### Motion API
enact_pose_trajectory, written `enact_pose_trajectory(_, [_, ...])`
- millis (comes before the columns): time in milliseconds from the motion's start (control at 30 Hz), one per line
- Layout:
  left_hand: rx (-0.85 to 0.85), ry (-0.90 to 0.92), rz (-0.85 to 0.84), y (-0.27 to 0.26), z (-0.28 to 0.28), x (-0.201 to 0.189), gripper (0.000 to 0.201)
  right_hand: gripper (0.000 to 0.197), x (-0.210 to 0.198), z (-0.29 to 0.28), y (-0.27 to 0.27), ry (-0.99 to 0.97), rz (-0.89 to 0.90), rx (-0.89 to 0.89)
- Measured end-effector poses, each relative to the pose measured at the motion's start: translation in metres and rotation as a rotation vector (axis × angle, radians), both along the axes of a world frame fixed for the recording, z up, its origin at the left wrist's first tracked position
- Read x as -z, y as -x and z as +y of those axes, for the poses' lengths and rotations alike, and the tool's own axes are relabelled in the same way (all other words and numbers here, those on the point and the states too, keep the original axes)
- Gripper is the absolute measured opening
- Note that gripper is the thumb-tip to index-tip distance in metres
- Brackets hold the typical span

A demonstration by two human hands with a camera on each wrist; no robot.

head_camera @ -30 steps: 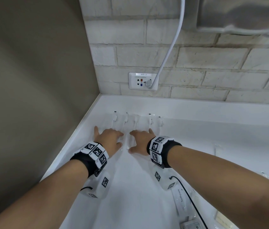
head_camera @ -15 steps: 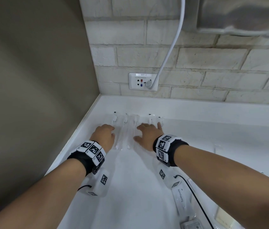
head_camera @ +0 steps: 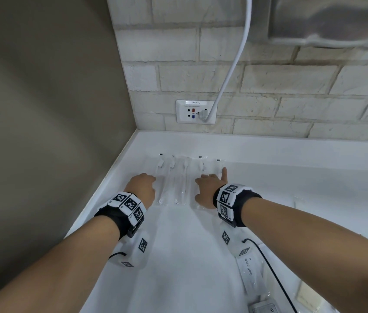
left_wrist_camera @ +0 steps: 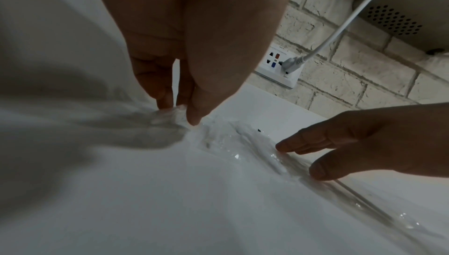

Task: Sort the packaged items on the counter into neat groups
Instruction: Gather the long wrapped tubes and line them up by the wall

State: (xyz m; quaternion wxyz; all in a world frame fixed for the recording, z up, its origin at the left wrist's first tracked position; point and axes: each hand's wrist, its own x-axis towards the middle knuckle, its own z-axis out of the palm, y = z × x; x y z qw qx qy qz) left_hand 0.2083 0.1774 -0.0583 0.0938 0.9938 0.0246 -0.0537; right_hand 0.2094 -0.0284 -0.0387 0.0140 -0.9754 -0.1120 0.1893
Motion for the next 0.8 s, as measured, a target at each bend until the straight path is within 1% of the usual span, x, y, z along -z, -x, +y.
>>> enact_pose_trajectory(100, [-0.005, 0.015, -0.007, 0.002, 0.0, 0.001, 0.047, 0.05, -0.001, 0.001, 0.001, -0.018, 0.002, -0.001])
enact_pose_trajectory(333, [-0.03, 0.032, -0.007, 0.004, -0.004, 0.0, 0.046, 0.051, 0.001, -0.002, 0.003, -0.058, -0.003, 0.006])
enact_pose_trajectory(500, [-0.044, 0.044, -0.026, 0.004, -0.003, -0.001, 0.045, 0.064, 0.003, -0.007, 0.003, -0.084, -0.06, -0.027])
enact_pose_trajectory(567, [-0.049, 0.015, -0.038, 0.006, -0.004, -0.003, 0.045, 0.065, 0.003, -0.011, 0.002, -0.112, -0.089, -0.015])
enact_pose_trajectory(633, [-0.046, -0.032, -0.091, 0.01, -0.009, -0.007, 0.044, 0.065, 0.002, -0.017, 0.001, -0.153, -0.12, 0.01])
enact_pose_trajectory(700, [-0.014, -0.019, -0.166, 0.011, -0.016, -0.013, 0.043, 0.067, -0.001, -0.027, -0.001, -0.163, -0.14, 0.039])
enact_pose_trajectory(800, [0.113, 0.02, -0.231, 0.01, -0.035, -0.02, 0.041, 0.075, -0.006, -0.048, -0.004, -0.145, -0.085, 0.085])
